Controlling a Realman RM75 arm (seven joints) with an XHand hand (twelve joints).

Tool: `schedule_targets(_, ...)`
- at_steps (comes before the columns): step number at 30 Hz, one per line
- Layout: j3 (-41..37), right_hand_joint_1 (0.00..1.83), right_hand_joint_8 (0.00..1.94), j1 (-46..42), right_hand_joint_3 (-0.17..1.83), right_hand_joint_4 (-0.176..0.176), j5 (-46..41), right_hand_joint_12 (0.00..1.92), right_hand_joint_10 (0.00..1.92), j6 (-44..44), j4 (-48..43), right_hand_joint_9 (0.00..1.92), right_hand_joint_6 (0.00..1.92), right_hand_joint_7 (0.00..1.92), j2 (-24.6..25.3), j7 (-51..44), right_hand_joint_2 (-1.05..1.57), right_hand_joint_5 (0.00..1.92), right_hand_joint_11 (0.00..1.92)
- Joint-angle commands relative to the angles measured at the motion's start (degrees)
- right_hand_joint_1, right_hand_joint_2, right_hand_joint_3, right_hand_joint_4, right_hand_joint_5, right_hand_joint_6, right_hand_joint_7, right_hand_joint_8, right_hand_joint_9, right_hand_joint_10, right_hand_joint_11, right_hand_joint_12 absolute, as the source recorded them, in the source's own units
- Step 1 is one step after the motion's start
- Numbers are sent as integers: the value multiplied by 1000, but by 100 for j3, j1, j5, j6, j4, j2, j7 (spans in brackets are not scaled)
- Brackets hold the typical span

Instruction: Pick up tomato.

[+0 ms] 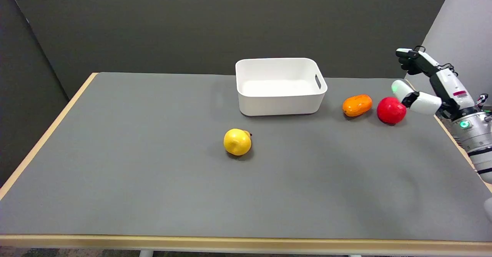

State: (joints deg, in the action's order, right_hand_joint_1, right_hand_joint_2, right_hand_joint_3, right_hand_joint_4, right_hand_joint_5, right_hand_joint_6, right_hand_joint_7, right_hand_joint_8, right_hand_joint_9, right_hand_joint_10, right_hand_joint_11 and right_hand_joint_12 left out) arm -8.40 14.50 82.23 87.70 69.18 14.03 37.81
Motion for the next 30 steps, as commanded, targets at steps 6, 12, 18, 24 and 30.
schedule_targets(6,-412,266,332,-203,937,118,-277,1233,663,41,350,268,438,300,-101,-2597,562,201,180)
schedule_targets(12,-415,205,286,-531,951,108,-539,1249,608,255,22,197,381,217,-101,-2516,514,143,159)
schedule_targets(18,-407,185,263,-862,945,101,-815,1261,579,416,-385,151,303,165,-65,-2009,491,97,149)
schedule_targets(24,-411,188,261,-878,947,102,-751,1249,558,70,-678,140,290,160,-45,-2001,490,93,143)
schedule_targets(30,-488,190,247,-290,947,97,-460,1199,512,-1747,-976,107,270,120,-45,-2001,493,61,112)
